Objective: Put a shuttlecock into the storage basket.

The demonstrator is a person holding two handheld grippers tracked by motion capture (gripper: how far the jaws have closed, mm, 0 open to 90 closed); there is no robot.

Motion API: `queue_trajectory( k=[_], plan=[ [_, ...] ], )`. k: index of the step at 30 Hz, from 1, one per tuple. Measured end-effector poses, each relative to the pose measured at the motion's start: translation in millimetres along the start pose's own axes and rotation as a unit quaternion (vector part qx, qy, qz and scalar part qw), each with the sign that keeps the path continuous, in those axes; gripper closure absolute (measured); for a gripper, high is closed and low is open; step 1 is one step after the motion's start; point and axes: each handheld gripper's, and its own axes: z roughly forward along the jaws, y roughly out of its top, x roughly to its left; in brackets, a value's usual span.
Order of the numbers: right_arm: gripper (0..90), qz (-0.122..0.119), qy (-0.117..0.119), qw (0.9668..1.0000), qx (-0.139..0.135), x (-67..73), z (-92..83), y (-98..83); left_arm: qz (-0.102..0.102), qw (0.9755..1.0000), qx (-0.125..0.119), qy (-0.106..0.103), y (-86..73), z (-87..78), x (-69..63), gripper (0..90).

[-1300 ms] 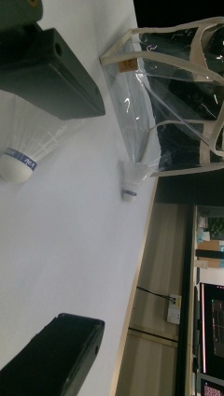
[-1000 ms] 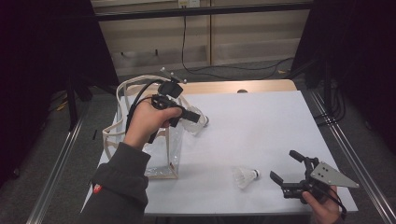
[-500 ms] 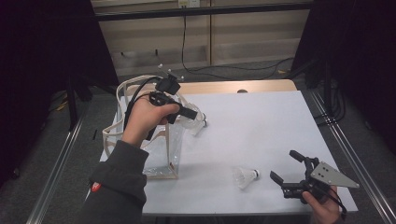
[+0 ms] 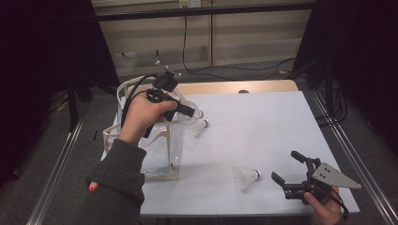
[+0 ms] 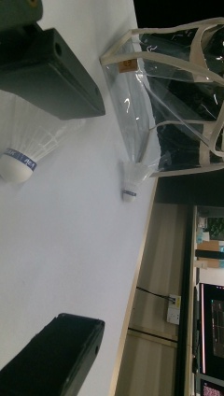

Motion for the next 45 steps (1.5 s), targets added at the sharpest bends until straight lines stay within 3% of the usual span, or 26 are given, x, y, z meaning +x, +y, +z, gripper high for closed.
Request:
queue_trajectory(
  k=[45],
  plan=[
    [0.3,-0.002,-0.001,1.0,-0.001,-0.2,-0.8,0.5,-0.033,0.9992,-0.013,0.021,3.0,-16.2,20.6,86.8]
  ],
)
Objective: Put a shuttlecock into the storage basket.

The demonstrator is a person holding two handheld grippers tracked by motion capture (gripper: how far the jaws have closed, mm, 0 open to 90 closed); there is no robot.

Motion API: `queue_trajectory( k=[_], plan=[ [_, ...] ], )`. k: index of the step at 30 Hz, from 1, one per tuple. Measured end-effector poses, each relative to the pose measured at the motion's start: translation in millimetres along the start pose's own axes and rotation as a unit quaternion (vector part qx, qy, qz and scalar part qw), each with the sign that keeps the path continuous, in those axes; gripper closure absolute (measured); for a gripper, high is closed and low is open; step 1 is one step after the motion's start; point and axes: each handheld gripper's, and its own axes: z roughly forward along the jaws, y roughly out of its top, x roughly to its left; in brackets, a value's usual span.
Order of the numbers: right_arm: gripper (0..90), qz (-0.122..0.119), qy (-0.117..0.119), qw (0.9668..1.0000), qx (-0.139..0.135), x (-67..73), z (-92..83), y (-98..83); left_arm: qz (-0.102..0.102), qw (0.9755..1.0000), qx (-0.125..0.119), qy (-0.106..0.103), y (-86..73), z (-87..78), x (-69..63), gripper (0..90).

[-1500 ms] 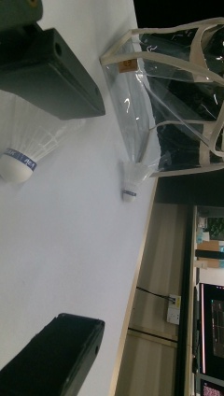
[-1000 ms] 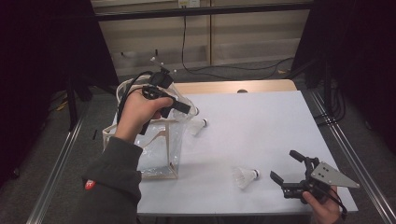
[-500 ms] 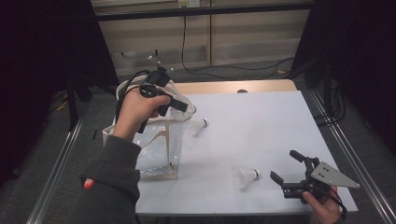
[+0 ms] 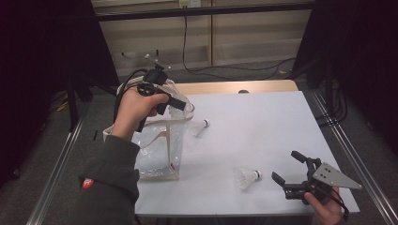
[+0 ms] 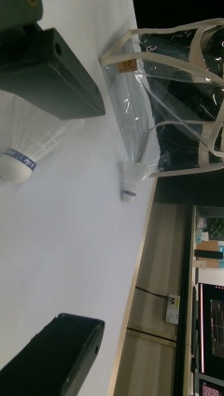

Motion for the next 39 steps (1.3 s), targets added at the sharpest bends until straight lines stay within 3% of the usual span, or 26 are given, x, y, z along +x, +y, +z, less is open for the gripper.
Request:
queue_trajectory(
  k=[39],
  plan=[
    [0.3,0.002,0.002,1.0,0.0,0.0,0.0,-0.2,-0.02,0.9992,-0.008,0.035,1.8,-4.8,23.0,86.8]
  ],
)
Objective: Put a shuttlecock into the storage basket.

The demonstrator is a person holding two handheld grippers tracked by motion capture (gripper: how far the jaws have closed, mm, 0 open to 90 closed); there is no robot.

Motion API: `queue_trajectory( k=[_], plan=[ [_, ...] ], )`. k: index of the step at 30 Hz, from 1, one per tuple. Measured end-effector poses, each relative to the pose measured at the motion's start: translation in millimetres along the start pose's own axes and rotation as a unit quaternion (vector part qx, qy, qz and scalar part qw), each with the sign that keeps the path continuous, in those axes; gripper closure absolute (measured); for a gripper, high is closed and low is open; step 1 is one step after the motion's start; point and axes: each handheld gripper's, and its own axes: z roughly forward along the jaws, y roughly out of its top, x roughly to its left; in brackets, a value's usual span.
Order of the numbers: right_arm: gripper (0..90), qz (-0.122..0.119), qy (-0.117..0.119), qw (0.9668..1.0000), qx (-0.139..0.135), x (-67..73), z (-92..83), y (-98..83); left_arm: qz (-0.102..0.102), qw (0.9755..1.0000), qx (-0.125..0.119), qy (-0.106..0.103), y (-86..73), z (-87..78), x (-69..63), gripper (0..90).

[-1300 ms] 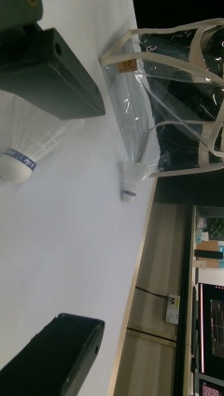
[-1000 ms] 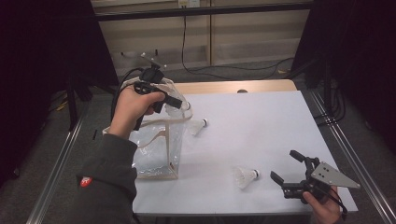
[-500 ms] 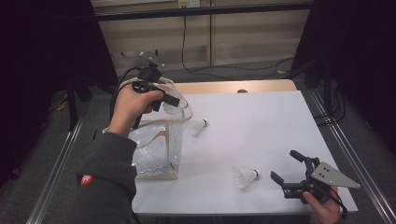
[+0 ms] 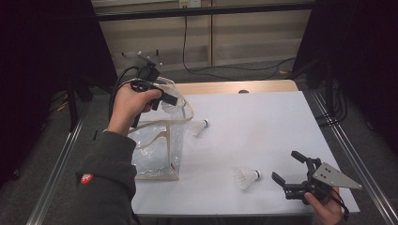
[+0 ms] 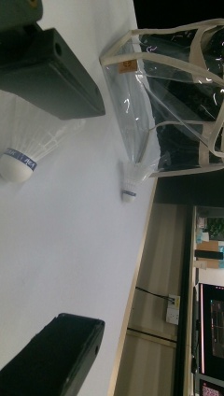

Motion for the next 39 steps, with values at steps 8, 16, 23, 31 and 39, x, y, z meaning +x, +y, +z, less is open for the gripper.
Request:
queue_trajectory(
  k=[8,16,23,31,39],
  plan=[
    [0.3,-0.002,-0.001,1.0,0.0,-0.1,-0.2,0.1,-0.01,0.9999,-0.006,0.005,0.3,-1.3,4.9,86.7],
    [0.3,0.0,-0.001,1.0,-0.001,-0.2,-0.2,0.1,-0.015,0.9998,-0.007,0.01,0.4,-2.9,8.6,86.7],
    [0.2,-0.003,0.003,1.0,0.001,0.8,0.3,0.0,-0.021,0.9997,-0.008,0.011,1.2,-5.3,14.3,86.7],
    [0.3,-0.004,0.003,1.0,0.0,0.5,0.1,0.2,-0.026,0.9995,-0.007,0.015,1.9,-4.2,18.8,86.7],
    [0.2,-0.003,0.001,1.0,0.001,0.1,-0.4,0.1,-0.033,0.9993,-0.008,0.018,1.5,-5.4,23.0,86.7]
  ],
)
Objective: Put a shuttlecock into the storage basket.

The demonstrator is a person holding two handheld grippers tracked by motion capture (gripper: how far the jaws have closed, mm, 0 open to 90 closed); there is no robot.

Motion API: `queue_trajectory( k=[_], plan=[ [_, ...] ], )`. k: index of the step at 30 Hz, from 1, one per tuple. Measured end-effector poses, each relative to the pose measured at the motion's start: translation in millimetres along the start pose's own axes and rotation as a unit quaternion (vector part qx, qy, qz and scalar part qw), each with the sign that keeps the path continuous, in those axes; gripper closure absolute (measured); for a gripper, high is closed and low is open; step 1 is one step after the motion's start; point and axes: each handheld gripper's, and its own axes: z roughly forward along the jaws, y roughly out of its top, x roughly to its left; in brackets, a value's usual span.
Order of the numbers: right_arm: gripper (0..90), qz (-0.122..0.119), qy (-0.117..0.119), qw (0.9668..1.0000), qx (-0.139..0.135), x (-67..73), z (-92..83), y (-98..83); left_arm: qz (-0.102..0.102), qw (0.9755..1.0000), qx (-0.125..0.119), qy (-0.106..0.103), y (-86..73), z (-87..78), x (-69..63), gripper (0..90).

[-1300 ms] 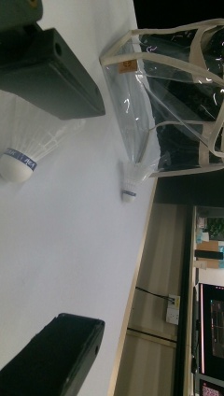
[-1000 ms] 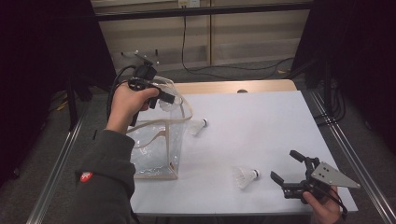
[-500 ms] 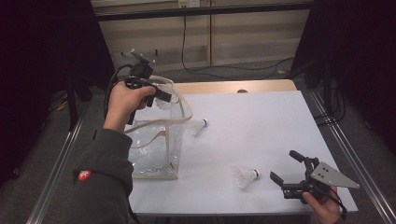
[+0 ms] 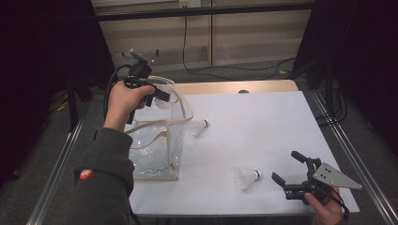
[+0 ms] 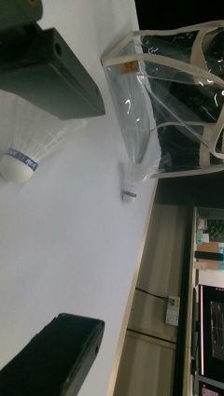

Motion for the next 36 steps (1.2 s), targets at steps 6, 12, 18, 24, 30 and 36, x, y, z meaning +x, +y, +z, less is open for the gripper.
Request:
queue_trajectory(
  k=[6,12,18,24,30,36],
  plan=[
    [0.3,-0.001,0.0,1.0,0.0,0.1,0.0,0.1,-0.006,1.0,-0.006,0.004,-1.4,-2.6,3.6,86.7],
    [0.3,0.0,0.0,1.0,-0.001,0.1,0.2,0.0,-0.008,0.9999,-0.001,0.011,-2.3,-3.4,7.6,86.7],
    [0.3,-0.001,0.0,1.0,0.0,-0.1,-0.2,0.2,-0.009,0.9998,0.0,0.015,-1.9,-2.2,9.3,86.6],
    [0.3,0.0,0.001,1.0,-0.001,0.2,-0.2,0.3,-0.015,0.9996,-0.004,0.023,-1.2,-1.5,12.3,86.6],
    [0.3,-0.002,0.0,1.0,-0.001,-0.7,-0.4,0.1,-0.023,0.9993,-0.006,0.028,-2.1,-0.9,17.1,86.6],
    [0.3,-0.001,0.0,1.0,-0.002,-0.3,-0.7,0.3,-0.029,0.999,-0.007,0.032,-2.7,-0.6,20.2,86.6]
  ],
)
